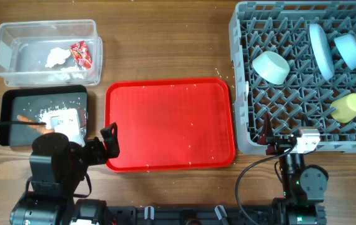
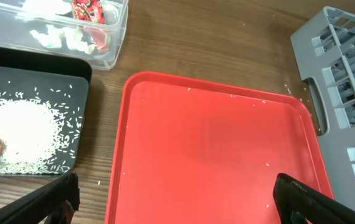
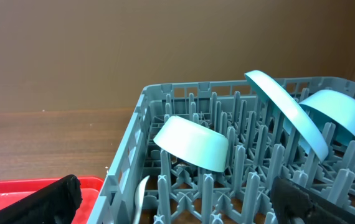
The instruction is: Sort waste into correct bins and load items into the dishwasher rack
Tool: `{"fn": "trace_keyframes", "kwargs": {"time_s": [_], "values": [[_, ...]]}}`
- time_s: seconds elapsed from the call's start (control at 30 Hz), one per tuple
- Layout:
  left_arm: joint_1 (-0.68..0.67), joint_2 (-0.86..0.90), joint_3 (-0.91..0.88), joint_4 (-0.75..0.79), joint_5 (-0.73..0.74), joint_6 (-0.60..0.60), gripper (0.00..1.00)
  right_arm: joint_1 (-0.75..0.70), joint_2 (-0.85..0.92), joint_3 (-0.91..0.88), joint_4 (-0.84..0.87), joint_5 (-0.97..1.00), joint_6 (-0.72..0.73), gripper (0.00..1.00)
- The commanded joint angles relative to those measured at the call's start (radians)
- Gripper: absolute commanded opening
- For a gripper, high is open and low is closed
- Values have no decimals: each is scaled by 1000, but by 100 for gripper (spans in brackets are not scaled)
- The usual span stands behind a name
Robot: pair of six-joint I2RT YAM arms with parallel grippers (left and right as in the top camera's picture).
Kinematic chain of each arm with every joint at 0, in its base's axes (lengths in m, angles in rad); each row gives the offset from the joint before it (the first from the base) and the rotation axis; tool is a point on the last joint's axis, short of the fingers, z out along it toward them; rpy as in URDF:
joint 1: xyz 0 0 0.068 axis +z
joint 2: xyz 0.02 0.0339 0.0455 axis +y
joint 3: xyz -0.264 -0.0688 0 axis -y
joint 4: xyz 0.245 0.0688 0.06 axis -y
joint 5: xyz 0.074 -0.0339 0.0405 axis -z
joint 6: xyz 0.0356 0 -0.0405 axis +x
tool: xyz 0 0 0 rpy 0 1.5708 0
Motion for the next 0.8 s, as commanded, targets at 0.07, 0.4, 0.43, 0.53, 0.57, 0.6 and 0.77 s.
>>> {"fn": "trace_keyframes", "kwargs": {"time_s": [0.07, 0.4, 0.43, 0.53, 0.57, 0.6, 0.77], "values": [[-3, -6, -5, 2, -17, 16, 100, 6, -14, -1, 3, -17, -14, 100], [-3, -6, -5, 2, -17, 16, 100, 6, -14, -1, 3, -16, -14, 100], [-3, -6, -5, 2, -17, 16, 100, 6, -14, -1, 3, -17, -14, 100], [-3, -6, -5, 2, -17, 16, 100, 6, -14, -1, 3, -16, -14, 100], [-3, -6, -5, 2, -17, 16, 100, 6, -14, -1, 3, -16, -14, 100], [-3, -6, -5, 2, -17, 16, 100, 6, -14, -1, 3, -17, -14, 100], [-3, -17, -5, 1, -17, 17, 100, 6, -13, -1, 3, -16, -14, 100]]}}
